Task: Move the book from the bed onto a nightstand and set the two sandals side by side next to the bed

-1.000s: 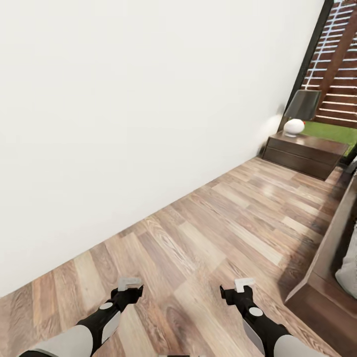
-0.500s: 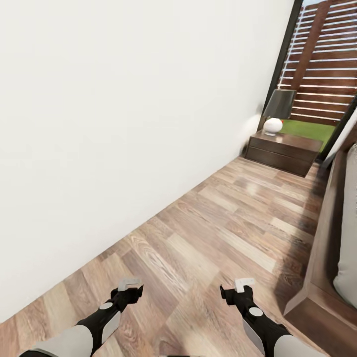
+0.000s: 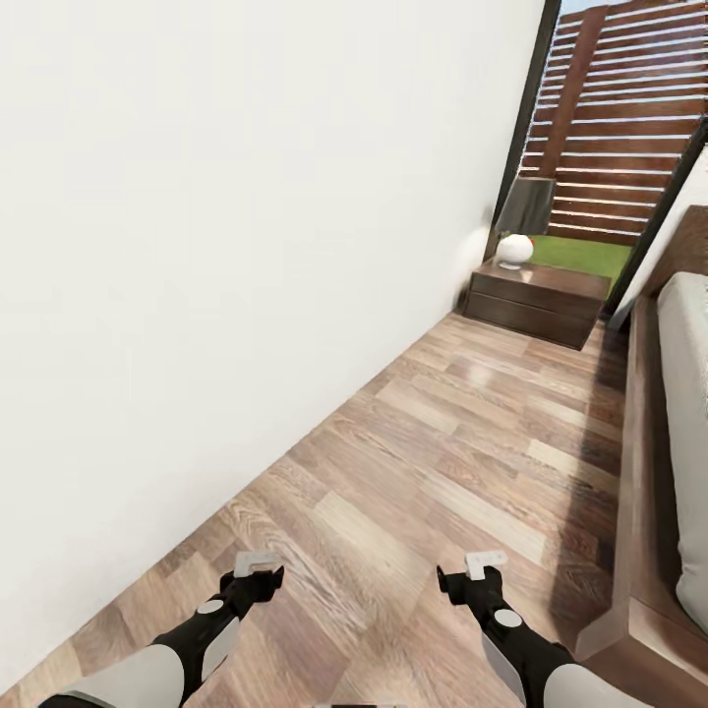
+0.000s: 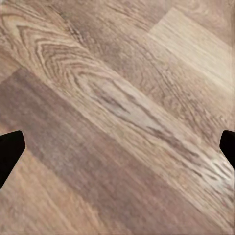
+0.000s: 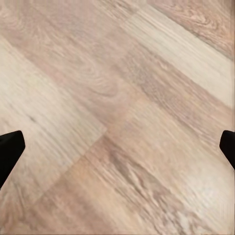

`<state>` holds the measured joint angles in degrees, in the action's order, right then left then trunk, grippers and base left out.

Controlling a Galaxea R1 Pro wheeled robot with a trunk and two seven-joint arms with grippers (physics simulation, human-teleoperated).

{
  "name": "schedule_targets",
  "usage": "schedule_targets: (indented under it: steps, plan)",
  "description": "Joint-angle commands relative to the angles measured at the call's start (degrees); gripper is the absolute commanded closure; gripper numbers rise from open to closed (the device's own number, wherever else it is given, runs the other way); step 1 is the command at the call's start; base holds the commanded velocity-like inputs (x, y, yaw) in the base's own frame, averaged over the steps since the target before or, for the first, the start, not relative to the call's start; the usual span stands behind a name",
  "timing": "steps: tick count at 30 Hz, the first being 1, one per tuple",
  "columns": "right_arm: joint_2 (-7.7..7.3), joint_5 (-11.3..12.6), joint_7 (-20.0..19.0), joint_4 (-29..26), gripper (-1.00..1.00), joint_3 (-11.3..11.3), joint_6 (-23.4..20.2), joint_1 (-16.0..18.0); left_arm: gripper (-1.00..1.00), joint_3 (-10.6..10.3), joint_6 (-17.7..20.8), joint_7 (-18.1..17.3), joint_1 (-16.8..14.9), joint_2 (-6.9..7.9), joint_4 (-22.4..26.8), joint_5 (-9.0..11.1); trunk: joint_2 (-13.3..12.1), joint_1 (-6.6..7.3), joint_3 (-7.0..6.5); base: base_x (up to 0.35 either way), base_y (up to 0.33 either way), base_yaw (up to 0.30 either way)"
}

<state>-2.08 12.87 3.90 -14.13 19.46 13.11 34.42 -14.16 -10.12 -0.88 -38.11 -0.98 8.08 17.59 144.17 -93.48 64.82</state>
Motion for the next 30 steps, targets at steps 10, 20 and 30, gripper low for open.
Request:
schedule_targets:
  steps: [10,20,30]
  plan:
    - [-0.03,0.4,0.3,0.0,-1.00,0.5,0.2,0.0,-1.00,-0.4,-0.2,-0.1,0.0,0.01,-0.1,0.6,0.0,-0.02,0.05,0.332,0.094,-0.198]
    - [-0.03,0.4,0.3,0.0,-1.00,0.5,0.2,0.0,-1.00,-0.4,-0.2,-0.1,0.0,0.01,-0.1,0.6,0.0,-0.02,0.05,0.332,0.026,-0.220]
    - [-0.03,0.5,0.3,0.0,-1.00,0.5,0.1,0.0,-1.00,-0.4,-0.2,-0.1,0.0,0.01,-0.1,0.7,0.0,-0.02,0.05,0.332,0.000,-0.257]
